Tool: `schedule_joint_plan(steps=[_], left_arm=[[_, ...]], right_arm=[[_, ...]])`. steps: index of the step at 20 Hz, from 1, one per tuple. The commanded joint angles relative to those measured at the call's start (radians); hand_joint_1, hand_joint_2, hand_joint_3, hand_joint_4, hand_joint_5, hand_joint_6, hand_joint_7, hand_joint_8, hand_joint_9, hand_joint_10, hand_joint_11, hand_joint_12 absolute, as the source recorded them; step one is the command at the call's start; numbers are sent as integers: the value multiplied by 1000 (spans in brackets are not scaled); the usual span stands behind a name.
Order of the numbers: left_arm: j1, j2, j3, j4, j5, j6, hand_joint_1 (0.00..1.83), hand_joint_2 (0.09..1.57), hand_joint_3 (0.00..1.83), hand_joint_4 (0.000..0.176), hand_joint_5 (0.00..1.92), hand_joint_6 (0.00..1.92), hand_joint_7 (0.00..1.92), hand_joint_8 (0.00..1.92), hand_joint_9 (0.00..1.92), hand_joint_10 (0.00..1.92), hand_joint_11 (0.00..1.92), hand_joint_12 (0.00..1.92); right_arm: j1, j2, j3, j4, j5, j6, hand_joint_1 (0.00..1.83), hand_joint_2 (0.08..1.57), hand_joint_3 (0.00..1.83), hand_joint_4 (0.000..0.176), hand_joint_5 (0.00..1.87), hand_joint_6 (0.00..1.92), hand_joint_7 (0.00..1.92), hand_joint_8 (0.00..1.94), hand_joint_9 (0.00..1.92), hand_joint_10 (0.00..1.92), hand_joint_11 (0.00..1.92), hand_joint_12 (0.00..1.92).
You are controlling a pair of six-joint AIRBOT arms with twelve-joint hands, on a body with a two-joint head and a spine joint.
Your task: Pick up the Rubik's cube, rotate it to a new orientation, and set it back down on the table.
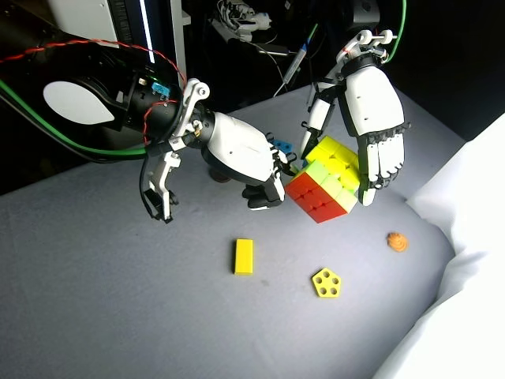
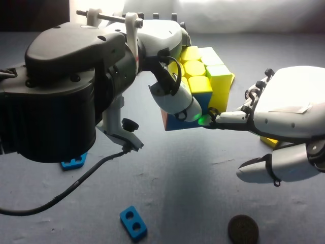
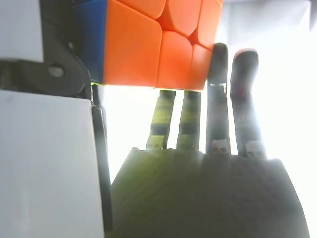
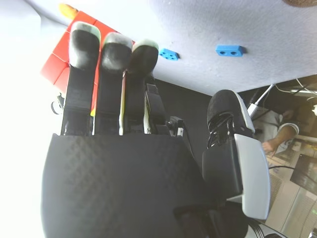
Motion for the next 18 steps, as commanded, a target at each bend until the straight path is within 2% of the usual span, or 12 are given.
schedule_joint_plan(steps=[1,2,4,5,6,8,9,10,16,18], left_arm=[[-18,1,-5,62,30,-16,1072,1272,0,0,669,1445,279,1611,328,1614,282,1746],[-18,1,-5,62,30,-16,1070,1274,0,0,665,1450,277,1620,327,1632,284,1755],[-18,1,-5,62,30,-16,1083,1258,0,0,690,1409,294,1579,334,1606,288,1737],[-18,1,-5,62,30,-16,1068,1276,3,0,661,1452,282,1597,313,1628,256,1761],[-18,1,-5,62,30,-16,1097,1325,9,0,603,1429,514,1752,328,1624,258,1769],[-19,1,-5,62,30,-16,1098,1346,0,0,590,1430,557,1800,322,1643,251,1792],[-19,1,-5,62,30,-16,1075,1291,0,0,652,1440,351,1654,321,1645,255,1790],[-19,1,-5,62,30,-16,1070,1278,0,0,664,1443,304,1608,326,1627,262,1772],[-19,1,-5,62,30,-16,1069,1277,1,0,660,1453,310,1575,353,1592,279,1732],[-19,1,-5,62,30,-16,1049,1301,0,0,623,1508,262,1631,311,1641,243,1775]], right_arm=[[12,2,12,13,119,-6,0,1268,2,0,118,4,608,1741,724,1921,603,1921],[13,-4,21,20,118,-6,0,1267,1,0,99,4,591,1778,712,1921,594,1921],[19,-13,41,31,114,-7,12,1266,0,0,110,7,595,1734,694,1921,574,1921],[20,-13,44,33,114,-7,2,1271,2,0,101,3,600,1728,710,1921,593,1921],[20,-13,44,33,114,-8,0,1275,3,0,98,1,591,1741,695,1921,582,1921],[19,-13,44,33,114,-9,0,1270,0,0,112,6,607,1738,709,1921,602,1921],[20,-13,46,33,114,-10,5,1271,0,0,119,7,614,1743,724,1921,622,1921],[22,-14,51,35,115,-11,0,1271,0,0,118,5,606,1735,714,1921,612,1921],[29,-33,88,72,86,-18,0,1265,0,0,127,4,636,1750,733,1921,586,1921],[29,-34,88,72,82,-18,0,1266,0,0,125,4,660,1678,736,1921,577,1921]])
